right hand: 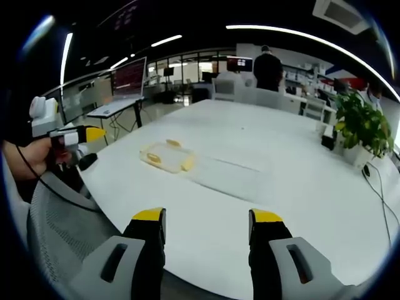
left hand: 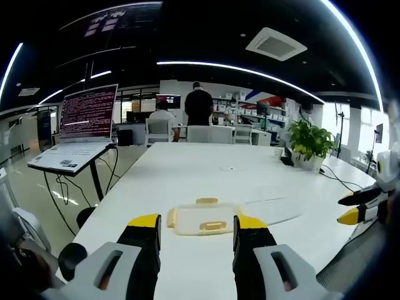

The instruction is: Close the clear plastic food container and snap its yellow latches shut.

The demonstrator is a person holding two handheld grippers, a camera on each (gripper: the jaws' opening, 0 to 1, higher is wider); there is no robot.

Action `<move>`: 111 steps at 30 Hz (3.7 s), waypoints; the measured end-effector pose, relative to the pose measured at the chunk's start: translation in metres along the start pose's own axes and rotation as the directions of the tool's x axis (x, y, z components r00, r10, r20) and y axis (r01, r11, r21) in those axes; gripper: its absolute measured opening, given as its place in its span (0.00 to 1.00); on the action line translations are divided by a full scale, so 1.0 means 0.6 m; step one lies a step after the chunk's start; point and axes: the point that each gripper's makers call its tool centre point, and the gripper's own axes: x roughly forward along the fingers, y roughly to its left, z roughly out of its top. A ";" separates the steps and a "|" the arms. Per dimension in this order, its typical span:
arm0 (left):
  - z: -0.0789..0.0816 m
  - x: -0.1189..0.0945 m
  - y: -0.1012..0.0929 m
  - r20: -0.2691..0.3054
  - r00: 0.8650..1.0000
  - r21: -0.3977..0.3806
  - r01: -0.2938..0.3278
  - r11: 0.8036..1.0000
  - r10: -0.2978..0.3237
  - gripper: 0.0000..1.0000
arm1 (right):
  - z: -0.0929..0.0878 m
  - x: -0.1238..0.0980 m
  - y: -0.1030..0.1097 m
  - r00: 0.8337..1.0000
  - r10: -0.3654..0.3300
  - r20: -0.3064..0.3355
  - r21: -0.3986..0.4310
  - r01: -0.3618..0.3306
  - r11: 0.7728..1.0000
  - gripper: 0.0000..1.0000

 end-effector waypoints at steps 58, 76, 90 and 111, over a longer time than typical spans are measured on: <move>0.001 -0.001 0.003 0.005 1.000 0.003 -0.004 1.000 0.003 0.40 | -0.002 0.003 0.007 1.000 0.011 -0.015 -0.015 -0.011 1.000 0.50; -0.018 0.013 -0.012 -0.076 0.993 -0.055 0.086 0.995 -0.090 0.40 | 0.031 0.038 0.025 0.997 0.081 -0.020 -0.033 -0.081 0.996 0.50; -0.029 0.048 -0.008 -0.127 0.969 0.079 0.224 0.971 -0.213 0.40 | 0.089 0.109 0.058 0.970 0.236 -0.055 -0.194 -0.243 0.951 0.49; -0.029 0.131 0.019 -0.255 0.896 0.348 0.436 0.830 -0.364 0.40 | 0.129 0.211 0.092 0.902 0.389 -0.187 -0.409 -0.432 0.804 0.49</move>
